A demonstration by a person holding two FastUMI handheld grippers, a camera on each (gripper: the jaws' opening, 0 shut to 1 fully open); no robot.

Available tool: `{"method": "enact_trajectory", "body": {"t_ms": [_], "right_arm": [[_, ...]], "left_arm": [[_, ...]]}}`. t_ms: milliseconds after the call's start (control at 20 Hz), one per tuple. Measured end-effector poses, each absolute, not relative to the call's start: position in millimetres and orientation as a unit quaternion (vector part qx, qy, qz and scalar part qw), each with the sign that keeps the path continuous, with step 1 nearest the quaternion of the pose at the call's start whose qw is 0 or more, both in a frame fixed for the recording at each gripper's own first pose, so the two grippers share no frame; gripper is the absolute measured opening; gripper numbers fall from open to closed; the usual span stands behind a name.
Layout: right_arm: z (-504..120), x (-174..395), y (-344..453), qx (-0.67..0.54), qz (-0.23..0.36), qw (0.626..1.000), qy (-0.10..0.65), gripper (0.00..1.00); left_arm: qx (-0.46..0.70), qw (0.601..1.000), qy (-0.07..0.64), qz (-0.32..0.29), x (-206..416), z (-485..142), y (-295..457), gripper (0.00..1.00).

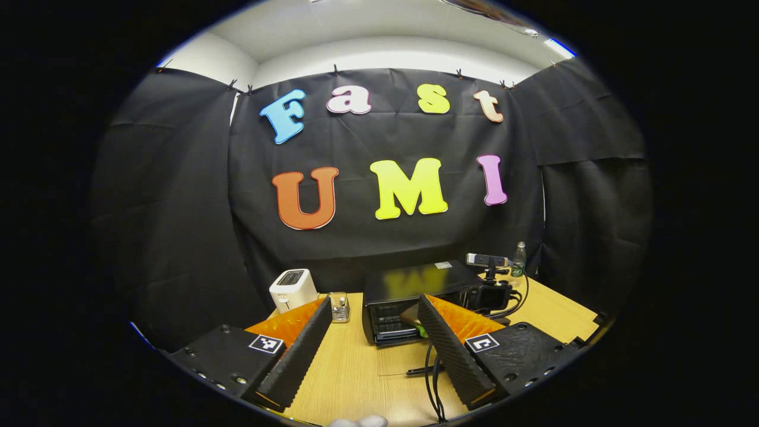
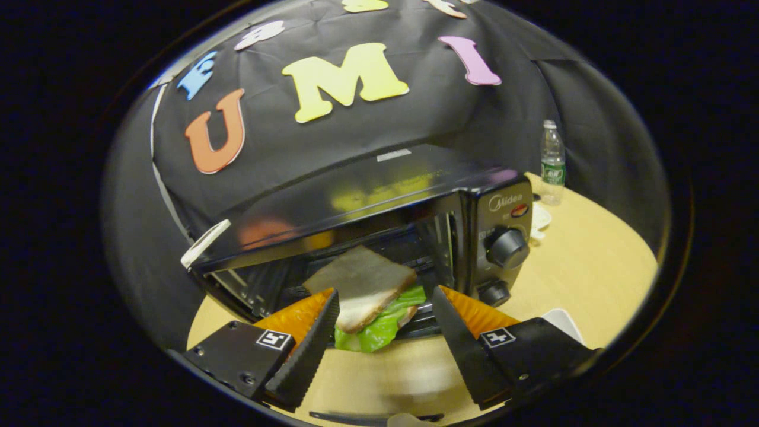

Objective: Open the electric oven with the left hand, put the food in, and close the electric oven.

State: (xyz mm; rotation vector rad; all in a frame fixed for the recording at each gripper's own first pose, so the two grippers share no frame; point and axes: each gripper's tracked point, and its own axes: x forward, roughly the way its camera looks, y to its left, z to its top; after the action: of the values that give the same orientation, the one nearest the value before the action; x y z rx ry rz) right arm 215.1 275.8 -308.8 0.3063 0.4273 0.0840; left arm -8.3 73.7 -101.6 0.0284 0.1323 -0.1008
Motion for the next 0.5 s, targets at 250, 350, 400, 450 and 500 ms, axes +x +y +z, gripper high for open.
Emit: {"method": "enact_trajectory", "body": {"t_ms": [250, 350, 400, 450, 500], "right_arm": [[-225.4, 165.3, 238.9, 0.084, 0.069, 0.983, 0.149, 0.94], [-181.1, 140.8, 211.8, 0.061, 0.068, 0.989, 0.114, 0.95], [-158.1, 129.1, 198.1, 0.059, 0.067, 0.991, 0.102, 0.95], [-137.7, 119.3, 183.1, 0.055, 0.064, 0.993, 0.086, 0.95], [-119.2, 108.6, 167.1, 0.049, 0.059, 0.994, 0.072, 0.95]], "left_arm": [[0.003, 0.998, 0.050, -0.036, -8.6, -94.1, 80.8, 0.96], [0.003, 0.998, 0.049, -0.030, -10.1, -95.9, 82.4, 0.96], [0.003, 0.998, 0.049, -0.028, -11.1, -97.8, 81.9, 0.96], [0.005, 0.998, 0.051, -0.026, -11.8, -100.7, 81.7, 0.96], [0.009, 0.998, 0.054, -0.023, -13.0, -103.9, 80.8, 0.96]]}}
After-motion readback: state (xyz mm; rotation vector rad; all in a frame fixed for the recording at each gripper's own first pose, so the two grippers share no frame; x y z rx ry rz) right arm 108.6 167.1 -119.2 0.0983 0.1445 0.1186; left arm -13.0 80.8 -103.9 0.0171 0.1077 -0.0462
